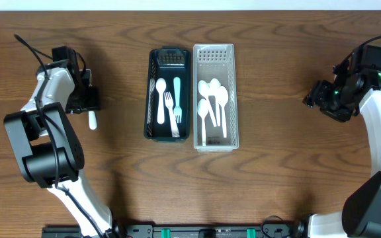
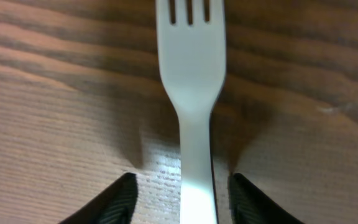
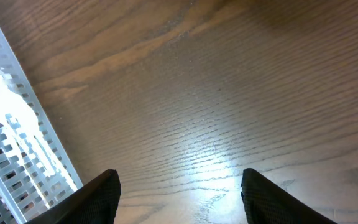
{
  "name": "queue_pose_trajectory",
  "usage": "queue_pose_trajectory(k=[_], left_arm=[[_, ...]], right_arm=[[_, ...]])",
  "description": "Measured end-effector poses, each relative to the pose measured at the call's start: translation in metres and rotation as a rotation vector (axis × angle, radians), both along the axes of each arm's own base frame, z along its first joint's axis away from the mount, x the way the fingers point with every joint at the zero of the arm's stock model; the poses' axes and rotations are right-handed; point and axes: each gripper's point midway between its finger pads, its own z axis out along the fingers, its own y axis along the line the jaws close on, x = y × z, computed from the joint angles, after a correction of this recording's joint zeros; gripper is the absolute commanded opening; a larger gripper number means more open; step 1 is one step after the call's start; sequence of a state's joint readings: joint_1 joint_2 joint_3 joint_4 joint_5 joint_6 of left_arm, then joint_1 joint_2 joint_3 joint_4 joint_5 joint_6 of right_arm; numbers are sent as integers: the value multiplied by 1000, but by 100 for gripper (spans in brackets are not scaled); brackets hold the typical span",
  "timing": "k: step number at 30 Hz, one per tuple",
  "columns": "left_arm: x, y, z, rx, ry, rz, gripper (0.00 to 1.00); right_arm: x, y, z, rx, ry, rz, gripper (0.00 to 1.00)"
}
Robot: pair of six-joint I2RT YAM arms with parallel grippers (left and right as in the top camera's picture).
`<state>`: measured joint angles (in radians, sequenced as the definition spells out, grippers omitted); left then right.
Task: Pack container
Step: 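Move the left gripper back and grasp the last white fork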
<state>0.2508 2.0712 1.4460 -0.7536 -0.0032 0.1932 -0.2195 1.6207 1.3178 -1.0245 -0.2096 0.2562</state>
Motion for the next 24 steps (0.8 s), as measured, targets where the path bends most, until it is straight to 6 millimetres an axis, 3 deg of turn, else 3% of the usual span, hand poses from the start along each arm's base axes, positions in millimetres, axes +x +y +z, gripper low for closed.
queue_pose_trajectory(k=[7,24], left_arm=[[7,2,1,10,-27,-17,30],[13,3,0,14,-50,3,31]], right_arm=[[-1,0,0,1,5,0,65],[-3,1,-1,3,14,0,64]])
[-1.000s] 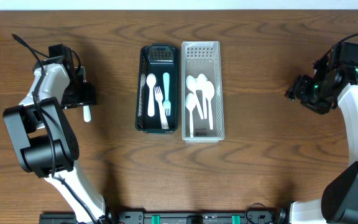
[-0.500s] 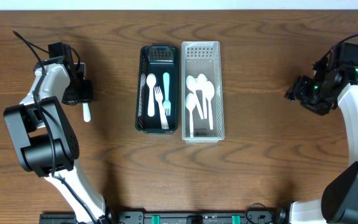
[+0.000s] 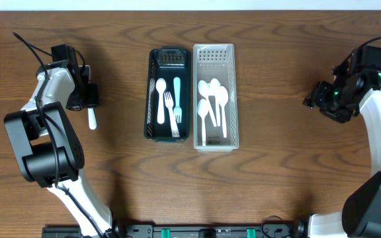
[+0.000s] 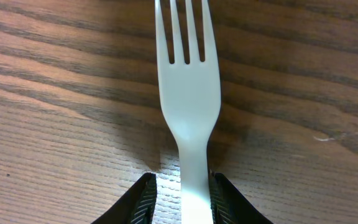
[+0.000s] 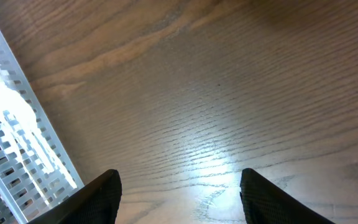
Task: Pack container
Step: 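Move the left gripper back and grasp the last white fork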
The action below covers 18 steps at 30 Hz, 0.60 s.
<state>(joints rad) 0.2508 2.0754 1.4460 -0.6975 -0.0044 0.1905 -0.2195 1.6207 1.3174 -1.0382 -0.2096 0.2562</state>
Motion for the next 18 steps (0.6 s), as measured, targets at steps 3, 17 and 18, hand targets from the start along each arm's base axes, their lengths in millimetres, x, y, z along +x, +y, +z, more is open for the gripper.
queue_pose_trajectory(k=[3,17,18], left_arm=[[0,0,0,-1,-2,6,31],[0,-1,-9,-10,13,38,10],[0,-1,-9,-10,14,36,7]], right_arm=[[0,0,0,0,0,0,64],[-1,0,0,1,3,0,64],[-1,0,0,1,3,0,64]])
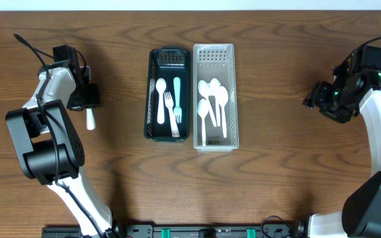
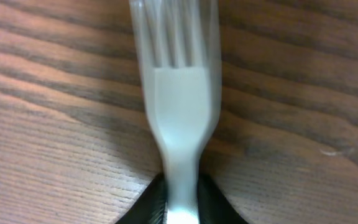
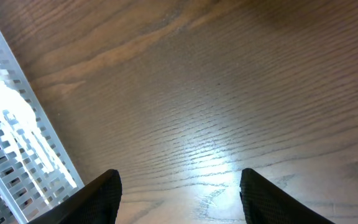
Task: Pack container
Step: 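Move the left gripper back and grasp the last white fork, then lower the last white fork into the black basket and release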
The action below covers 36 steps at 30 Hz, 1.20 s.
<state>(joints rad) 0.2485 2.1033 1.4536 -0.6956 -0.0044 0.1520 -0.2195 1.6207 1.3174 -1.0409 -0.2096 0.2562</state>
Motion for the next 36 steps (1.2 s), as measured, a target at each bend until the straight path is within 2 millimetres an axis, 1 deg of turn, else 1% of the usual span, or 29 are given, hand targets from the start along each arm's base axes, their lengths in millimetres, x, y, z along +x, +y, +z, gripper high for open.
queue_pose_trajectory(k=[5,9,11,12,13,14,15,17,18,21,23,24,26,28,30,31,32,34,36], left_arm=[[-2,-1,0,-2,11,-3,6],[-20,-5,3,-19,79,-3,6],[-29,-9,11,-26,106,-6,6],[-32,-11,19,-25,104,-10,6],[-33,-14,29,-24,94,-15,6],[-31,-18,44,-21,65,-25,6],[-30,-25,61,-22,31,-41,6],[-29,-48,103,-32,-64,-92,6],[-29,-63,126,-37,-119,-129,6],[-33,-108,177,-55,-246,-228,6],[-37,-139,197,-78,-301,-295,6],[-40,-158,203,-96,-316,-332,6],[-43,-181,204,-113,-317,-384,6],[-42,-206,196,-129,-307,-435,6],[-38,-227,184,-146,-296,-476,7],[-37,-235,178,-151,-289,-489,12],[-35,-243,167,-157,-268,-499,17],[-30,-252,147,-162,-235,-504,33],[-24,-256,129,-167,-211,-491,52]], right_arm=[[-1,0,0,0,2,0,64],[-1,0,0,1,3,0,64],[-1,0,0,1,3,0,64],[-1,0,0,1,3,0,64],[-1,0,0,1,3,0,64],[-1,0,0,0,2,0,64],[0,0,0,0,1,0,64],[0,0,0,0,-1,0,64],[0,0,0,0,-1,0,64],[0,0,0,0,-1,0,64],[0,0,0,0,-2,1,64],[1,0,0,0,-2,1,64],[1,0,0,-1,-3,1,64],[1,0,0,-1,-4,1,64],[1,0,0,-1,-4,1,63],[1,0,0,-1,-4,1,63],[1,0,0,-1,-4,1,63],[1,0,0,0,-5,1,63],[2,3,1,13,-9,6,62]])
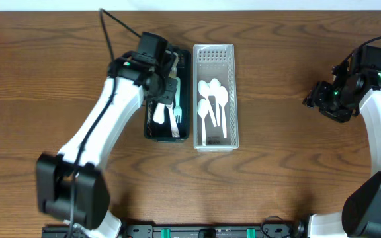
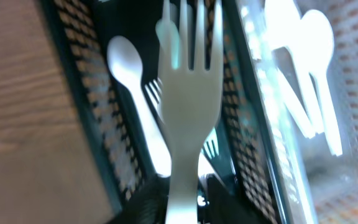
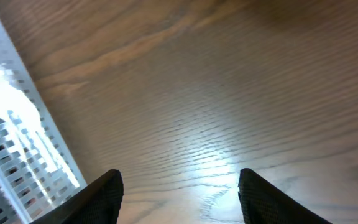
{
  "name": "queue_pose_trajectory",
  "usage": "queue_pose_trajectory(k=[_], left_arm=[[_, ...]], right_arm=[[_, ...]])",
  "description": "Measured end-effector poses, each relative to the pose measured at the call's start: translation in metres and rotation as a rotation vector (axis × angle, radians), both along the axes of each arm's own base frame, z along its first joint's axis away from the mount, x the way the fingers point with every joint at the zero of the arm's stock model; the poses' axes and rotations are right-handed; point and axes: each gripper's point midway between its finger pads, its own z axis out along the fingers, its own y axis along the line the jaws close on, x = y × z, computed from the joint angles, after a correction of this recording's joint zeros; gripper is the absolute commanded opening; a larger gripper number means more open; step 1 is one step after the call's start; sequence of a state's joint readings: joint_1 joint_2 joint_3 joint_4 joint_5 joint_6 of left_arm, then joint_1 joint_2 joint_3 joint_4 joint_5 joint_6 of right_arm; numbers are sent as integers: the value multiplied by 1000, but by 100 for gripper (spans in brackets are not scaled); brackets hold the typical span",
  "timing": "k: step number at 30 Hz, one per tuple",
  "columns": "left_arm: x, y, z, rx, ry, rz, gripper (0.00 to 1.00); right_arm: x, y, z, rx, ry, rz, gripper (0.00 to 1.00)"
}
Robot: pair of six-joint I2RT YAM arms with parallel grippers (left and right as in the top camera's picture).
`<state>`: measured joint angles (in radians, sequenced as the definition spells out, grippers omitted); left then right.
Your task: Pack container
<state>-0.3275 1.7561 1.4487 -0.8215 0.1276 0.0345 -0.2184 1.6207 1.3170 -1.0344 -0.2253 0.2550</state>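
My left gripper [image 2: 182, 208] is shut on a white plastic fork [image 2: 190, 93], held above the dark green basket [image 1: 151, 125]; in the overhead view the gripper [image 1: 166, 89] hangs over the basket's upper half. Inside the basket lie a white spoon [image 2: 132, 93], forks and a teal utensil [image 1: 176, 84]. Beside it on the right stands the clear perforated container [image 1: 233, 73] with several white spoons [image 1: 211, 106]. My right gripper [image 3: 179, 193] is open over bare wood at the far right, nothing between its fingers [image 3: 98, 196].
The two bins stand side by side at the table's middle. The clear container's corner [image 3: 11, 124] shows at the left of the right wrist view. Bare wooden table [image 1: 296, 165] lies on both sides and in front.
My left gripper, shut on the fork at the table's far left, has moved right and now holds the fork above the dark green basket. The right arm has not moved.
The fork lay on the wood at the far left with my left fingers open round its handle. Then the fingers were closer to the handle, then shut on it. Now the fork is held over the dark basket. My right gripper stayed open at the right throughout.
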Motion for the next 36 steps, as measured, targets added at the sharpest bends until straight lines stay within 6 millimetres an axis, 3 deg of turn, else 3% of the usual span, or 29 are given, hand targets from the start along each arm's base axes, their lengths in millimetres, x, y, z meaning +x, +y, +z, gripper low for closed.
queue_pose_trajectory(k=[3,9,13,16,20,24,28,31,32,33,36], left_arm=[[6,-1,-19,4,22,14,66],[8,0,-7,-6,-9,22,67],[5,2,30,-31,-86,22,67],[-5,11,80,-39,-195,37,66],[-39,37,148,-19,-348,70,66],[-82,61,191,-4,-448,101,65],[-129,81,211,6,-489,118,65],[-157,96,218,24,-512,137,68],[-166,102,220,36,-519,147,79],[-174,108,221,48,-528,154,100],[-193,122,224,81,-551,177,98]], right_arm=[[5,8,3,43,-31,38,58],[20,31,20,135,-160,179,55],[21,45,55,126,-298,310,57],[18,59,112,62,-477,426,58],[-4,79,198,-52,-744,549,57],[-38,88,244,-130,-894,591,57],[-72,88,264,-188,-952,590,58],[-89,89,269,-207,-968,588,68],[-95,89,270,-209,-967,585,76],[-100,89,270,-213,-969,586,99],[-108,89,269,-219,-966,589,99]])
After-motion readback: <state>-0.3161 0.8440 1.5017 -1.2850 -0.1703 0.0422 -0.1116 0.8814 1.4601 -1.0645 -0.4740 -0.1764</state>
